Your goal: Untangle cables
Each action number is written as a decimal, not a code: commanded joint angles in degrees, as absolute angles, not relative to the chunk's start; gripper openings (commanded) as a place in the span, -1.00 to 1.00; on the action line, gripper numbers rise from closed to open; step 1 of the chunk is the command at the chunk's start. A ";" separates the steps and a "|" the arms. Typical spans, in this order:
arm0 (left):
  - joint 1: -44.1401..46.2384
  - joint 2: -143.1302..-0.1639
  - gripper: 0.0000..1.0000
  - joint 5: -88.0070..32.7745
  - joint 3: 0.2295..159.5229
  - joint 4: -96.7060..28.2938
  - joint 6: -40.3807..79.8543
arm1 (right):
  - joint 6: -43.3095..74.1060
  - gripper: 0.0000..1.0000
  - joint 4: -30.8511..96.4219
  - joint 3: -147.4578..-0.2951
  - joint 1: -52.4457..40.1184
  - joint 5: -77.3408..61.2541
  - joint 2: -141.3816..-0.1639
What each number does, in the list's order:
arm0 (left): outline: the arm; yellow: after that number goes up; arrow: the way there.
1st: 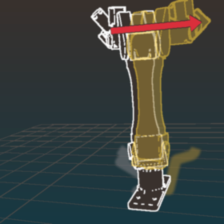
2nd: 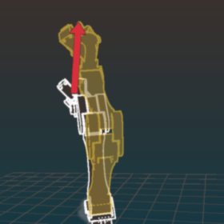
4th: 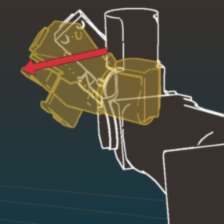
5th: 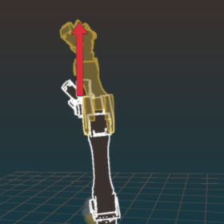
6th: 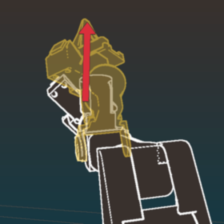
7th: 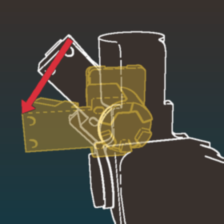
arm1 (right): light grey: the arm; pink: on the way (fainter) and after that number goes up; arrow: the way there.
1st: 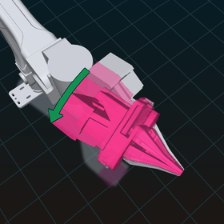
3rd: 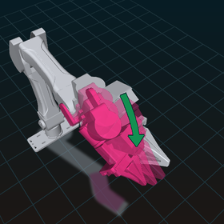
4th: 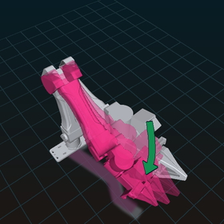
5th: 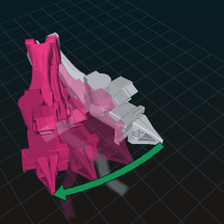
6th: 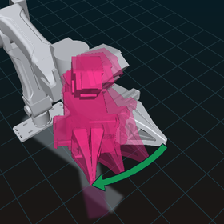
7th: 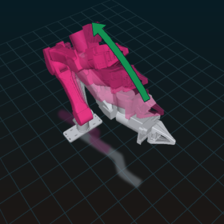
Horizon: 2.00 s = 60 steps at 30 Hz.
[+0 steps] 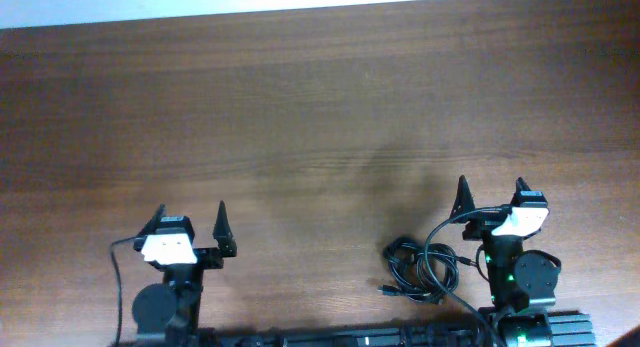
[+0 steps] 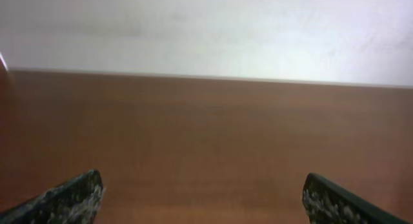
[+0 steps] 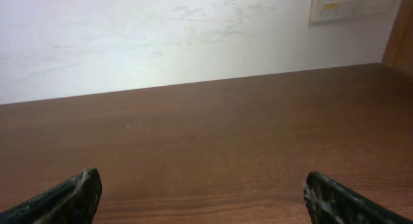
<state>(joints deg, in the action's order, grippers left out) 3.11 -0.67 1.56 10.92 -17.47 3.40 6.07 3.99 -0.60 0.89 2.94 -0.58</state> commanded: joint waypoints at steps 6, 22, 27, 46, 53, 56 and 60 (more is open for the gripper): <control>3.22 -13.21 0.98 1.63 31.64 -28.86 -0.73 | 6.42 0.97 4.29 -0.32 1.26 4.29 -0.32; 3.22 -36.80 0.98 -2.35 51.92 -45.54 -3.36 | 7.20 0.97 25.98 -24.77 1.19 -7.31 -4.62; 3.22 -36.80 0.98 -2.39 51.92 -46.00 -3.79 | 6.20 0.97 48.75 -48.53 1.19 -7.35 -26.61; 3.22 -43.88 0.98 -5.82 51.92 -40.03 -3.77 | 6.20 0.98 76.20 -62.17 -20.69 -29.30 -80.31; 3.22 -43.88 0.98 -5.56 51.92 -39.20 -3.79 | 6.52 0.98 70.02 -62.15 -30.81 -22.13 -98.45; 3.22 -43.88 0.98 -5.15 51.92 -39.18 -3.79 | 6.48 0.94 70.00 -62.15 -30.85 -22.15 -103.72; 3.22 -43.88 0.98 -5.13 51.92 -39.18 -3.79 | 6.24 0.78 68.18 -58.33 -30.85 -21.78 -105.43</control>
<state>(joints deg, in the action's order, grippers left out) 3.11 -44.05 -5.17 50.89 -39.57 -3.05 6.11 69.41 -61.21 -30.48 -22.68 -105.06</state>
